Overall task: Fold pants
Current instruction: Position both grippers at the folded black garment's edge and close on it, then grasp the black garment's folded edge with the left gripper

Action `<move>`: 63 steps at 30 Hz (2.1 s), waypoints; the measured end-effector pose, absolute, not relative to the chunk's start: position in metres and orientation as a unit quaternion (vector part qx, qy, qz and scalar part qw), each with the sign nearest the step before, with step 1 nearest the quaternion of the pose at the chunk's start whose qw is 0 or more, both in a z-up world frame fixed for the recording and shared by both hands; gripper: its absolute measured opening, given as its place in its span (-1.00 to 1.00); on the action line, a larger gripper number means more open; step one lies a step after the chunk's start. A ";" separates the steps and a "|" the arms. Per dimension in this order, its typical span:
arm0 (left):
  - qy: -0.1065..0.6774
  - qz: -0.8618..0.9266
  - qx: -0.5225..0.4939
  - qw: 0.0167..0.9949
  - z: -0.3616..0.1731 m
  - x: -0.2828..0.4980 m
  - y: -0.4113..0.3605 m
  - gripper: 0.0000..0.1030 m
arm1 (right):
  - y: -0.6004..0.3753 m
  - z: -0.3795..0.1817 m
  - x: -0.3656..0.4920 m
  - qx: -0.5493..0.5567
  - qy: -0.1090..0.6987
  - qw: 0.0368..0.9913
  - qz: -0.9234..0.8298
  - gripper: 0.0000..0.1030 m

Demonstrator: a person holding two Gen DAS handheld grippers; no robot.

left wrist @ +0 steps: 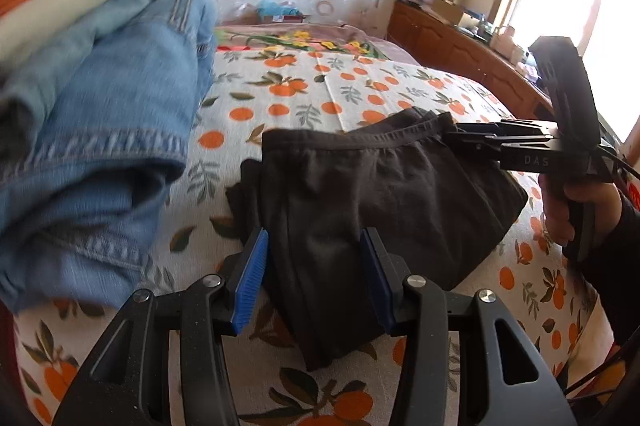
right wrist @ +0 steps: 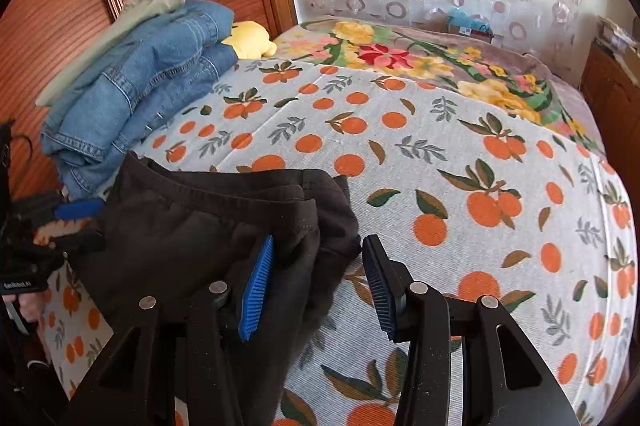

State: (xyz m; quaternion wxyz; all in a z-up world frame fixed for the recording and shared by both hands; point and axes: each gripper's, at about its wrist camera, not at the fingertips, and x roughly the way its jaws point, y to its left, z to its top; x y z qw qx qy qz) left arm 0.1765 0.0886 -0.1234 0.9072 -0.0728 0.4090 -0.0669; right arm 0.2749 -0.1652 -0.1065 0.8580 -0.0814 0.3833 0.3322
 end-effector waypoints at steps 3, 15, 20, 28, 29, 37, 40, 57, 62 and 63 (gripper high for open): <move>0.407 -0.061 -0.072 0.909 -0.125 0.173 0.089 -0.06 | -0.169 -0.107 0.276 -0.073 0.388 0.855 0.337 -0.08; 0.404 -0.046 -0.072 0.911 -0.122 0.177 0.093 -0.06 | -0.174 -0.101 0.265 -0.081 0.376 0.851 0.357 -0.78; 0.397 -0.050 -0.066 0.914 -0.114 0.182 0.090 -0.06 | -0.193 -0.095 0.259 -0.085 0.372 0.860 0.339 -0.78; 0.398 -0.072 -0.064 0.913 -0.109 0.204 0.077 -0.06 | -0.212 -0.095 0.258 -0.087 0.374 0.867 0.318 -0.78; 0.399 -0.074 -0.063 0.912 -0.109 0.207 0.075 -0.06 | -0.213 -0.095 0.258 -0.088 0.373 0.868 0.315 -0.78; 0.422 -0.067 -0.054 0.902 -0.119 0.231 0.071 -0.06 | -0.210 -0.104 0.261 -0.092 0.376 0.868 0.310 -0.78; 0.431 -0.065 -0.058 0.898 -0.125 0.235 0.072 -0.06 | -0.212 -0.107 0.262 -0.089 0.375 0.869 0.312 -0.77; 0.427 -0.094 -0.067 0.897 -0.129 0.250 0.069 -0.47 | -0.217 -0.112 0.262 -0.080 0.369 0.872 0.312 -0.77; 0.428 -0.107 -0.078 0.894 -0.129 0.250 0.070 -0.70 | -0.218 -0.112 0.263 -0.076 0.370 0.871 0.314 -0.77; 0.428 -0.108 -0.076 0.894 -0.129 0.249 0.069 -0.71 | -0.218 -0.112 0.263 -0.077 0.370 0.871 0.314 -0.77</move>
